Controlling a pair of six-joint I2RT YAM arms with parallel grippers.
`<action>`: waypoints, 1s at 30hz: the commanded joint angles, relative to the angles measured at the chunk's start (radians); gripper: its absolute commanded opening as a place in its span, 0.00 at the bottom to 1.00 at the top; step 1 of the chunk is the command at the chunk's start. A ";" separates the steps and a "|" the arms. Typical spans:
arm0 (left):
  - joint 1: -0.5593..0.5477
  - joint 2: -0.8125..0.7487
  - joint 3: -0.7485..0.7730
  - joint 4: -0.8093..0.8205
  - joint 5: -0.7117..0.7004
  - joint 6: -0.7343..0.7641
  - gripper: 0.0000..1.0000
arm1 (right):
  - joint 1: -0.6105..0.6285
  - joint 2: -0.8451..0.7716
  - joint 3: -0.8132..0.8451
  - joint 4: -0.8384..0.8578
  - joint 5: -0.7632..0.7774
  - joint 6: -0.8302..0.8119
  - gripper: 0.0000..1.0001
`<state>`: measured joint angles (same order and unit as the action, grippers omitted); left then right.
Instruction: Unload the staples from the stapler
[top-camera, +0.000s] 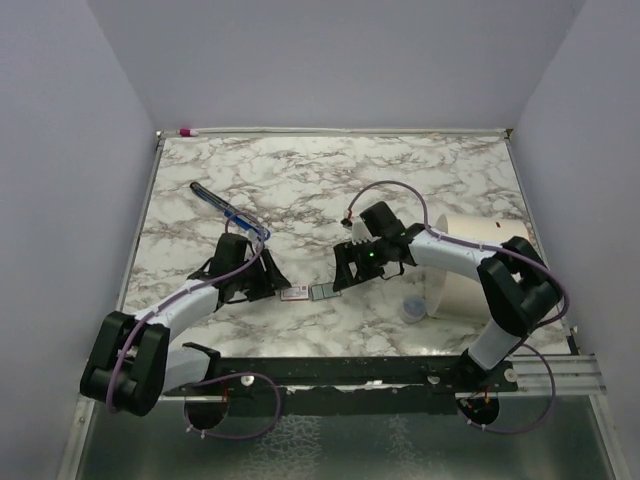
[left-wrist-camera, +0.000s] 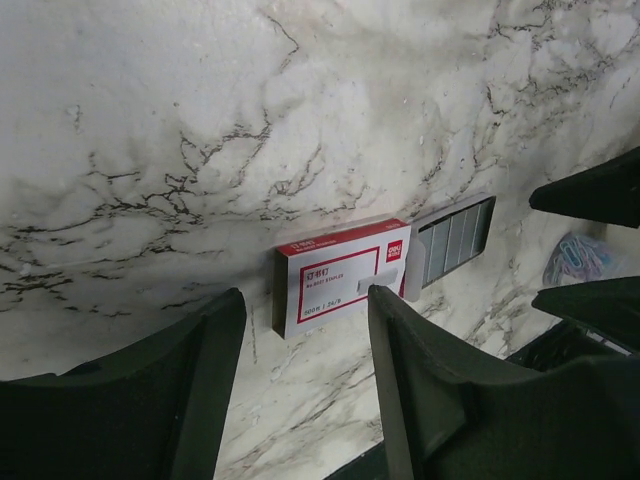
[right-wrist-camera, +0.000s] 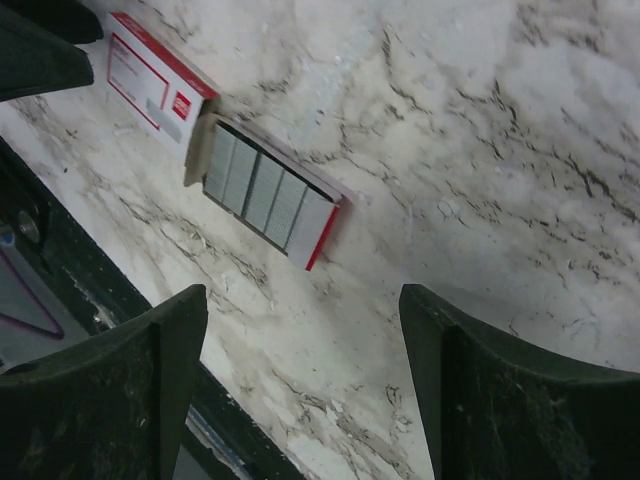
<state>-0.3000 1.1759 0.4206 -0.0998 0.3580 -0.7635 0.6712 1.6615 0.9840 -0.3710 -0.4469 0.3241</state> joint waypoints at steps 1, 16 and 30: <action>-0.021 0.055 0.009 0.033 -0.034 0.026 0.53 | -0.041 0.045 -0.029 0.048 -0.137 0.071 0.74; -0.041 0.094 -0.003 0.024 -0.025 0.060 0.48 | -0.041 0.106 -0.052 0.092 -0.115 0.140 0.53; -0.048 0.073 -0.012 0.036 0.053 0.051 0.46 | -0.023 0.157 -0.072 0.218 -0.252 0.189 0.53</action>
<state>-0.3363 1.2583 0.4339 -0.0261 0.3790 -0.7284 0.6384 1.7851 0.9203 -0.1982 -0.6613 0.5014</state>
